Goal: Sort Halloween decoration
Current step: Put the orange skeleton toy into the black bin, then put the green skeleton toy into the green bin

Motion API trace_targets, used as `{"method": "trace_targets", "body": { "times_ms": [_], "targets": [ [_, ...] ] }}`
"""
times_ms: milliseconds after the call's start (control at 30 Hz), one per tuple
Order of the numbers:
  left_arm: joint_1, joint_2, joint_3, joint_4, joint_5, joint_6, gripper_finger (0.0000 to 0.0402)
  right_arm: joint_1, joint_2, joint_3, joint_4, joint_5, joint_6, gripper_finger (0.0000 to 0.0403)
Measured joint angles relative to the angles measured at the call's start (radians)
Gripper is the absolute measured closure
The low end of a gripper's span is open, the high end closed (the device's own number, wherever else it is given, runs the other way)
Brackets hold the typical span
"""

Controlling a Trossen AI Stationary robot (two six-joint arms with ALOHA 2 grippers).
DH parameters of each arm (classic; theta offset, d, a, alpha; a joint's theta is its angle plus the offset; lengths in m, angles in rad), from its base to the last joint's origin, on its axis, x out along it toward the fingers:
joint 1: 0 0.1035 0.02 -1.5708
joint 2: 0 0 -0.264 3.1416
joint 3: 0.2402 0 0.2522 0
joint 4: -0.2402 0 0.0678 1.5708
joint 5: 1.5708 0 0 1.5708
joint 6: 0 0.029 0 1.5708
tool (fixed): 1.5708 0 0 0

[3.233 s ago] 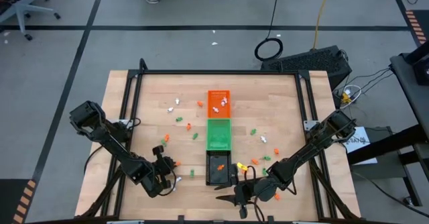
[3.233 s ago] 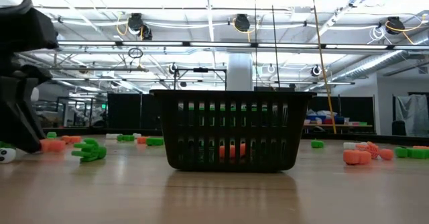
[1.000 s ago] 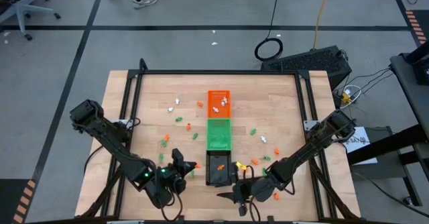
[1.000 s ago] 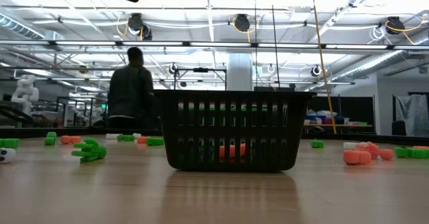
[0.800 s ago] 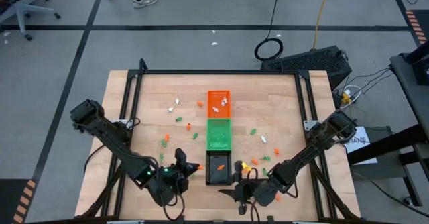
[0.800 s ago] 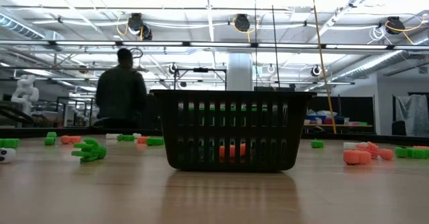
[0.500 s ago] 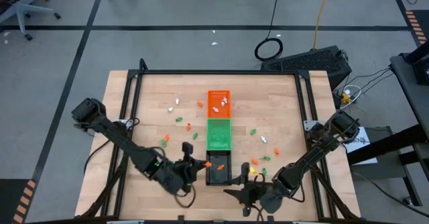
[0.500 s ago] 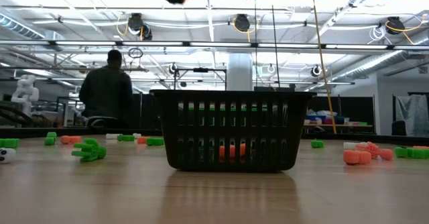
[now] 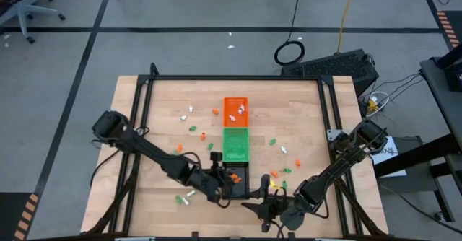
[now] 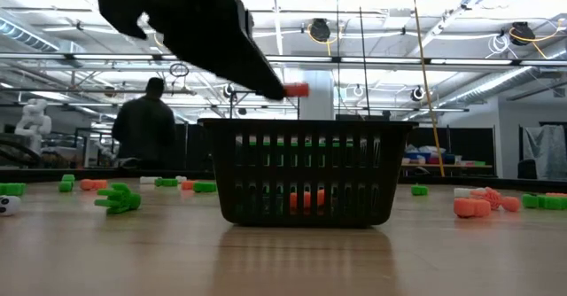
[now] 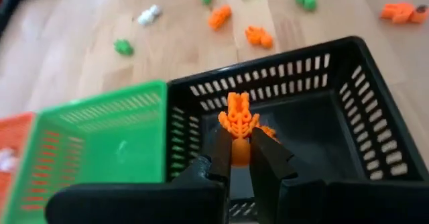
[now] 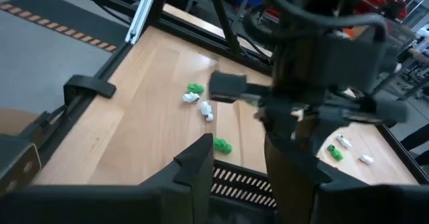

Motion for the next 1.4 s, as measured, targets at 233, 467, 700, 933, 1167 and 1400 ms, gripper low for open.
{"method": "trace_targets", "body": {
  "times_ms": [233,467,700,933,1167,1400],
  "targets": [
    [0.008,0.050,0.000,0.059,0.007,-0.012,0.0372,0.000,0.000,0.000,-0.035,0.007,0.029,0.0284],
    [0.014,0.051,0.000,0.091,0.035,-0.038,0.0371,0.000,0.000,0.000,-0.060,0.117,0.095,0.0284],
    [0.019,0.051,0.000,0.092,0.034,-0.058,0.0347,0.007,-0.001,0.000,-0.060,0.120,0.097,0.0284],
    [0.028,0.051,0.000,0.092,0.031,-0.064,0.0257,0.012,-0.002,0.000,-0.060,0.124,0.095,0.0284],
    [0.000,-0.010,0.000,0.066,0.029,-0.072,0.0238,0.012,-0.003,0.000,-0.067,0.125,0.090,0.0284],
    [-0.085,-0.116,0.000,-0.165,-0.002,-0.234,0.0238,0.026,-0.003,0.000,-0.092,0.125,0.078,0.0284]
  ]
}}
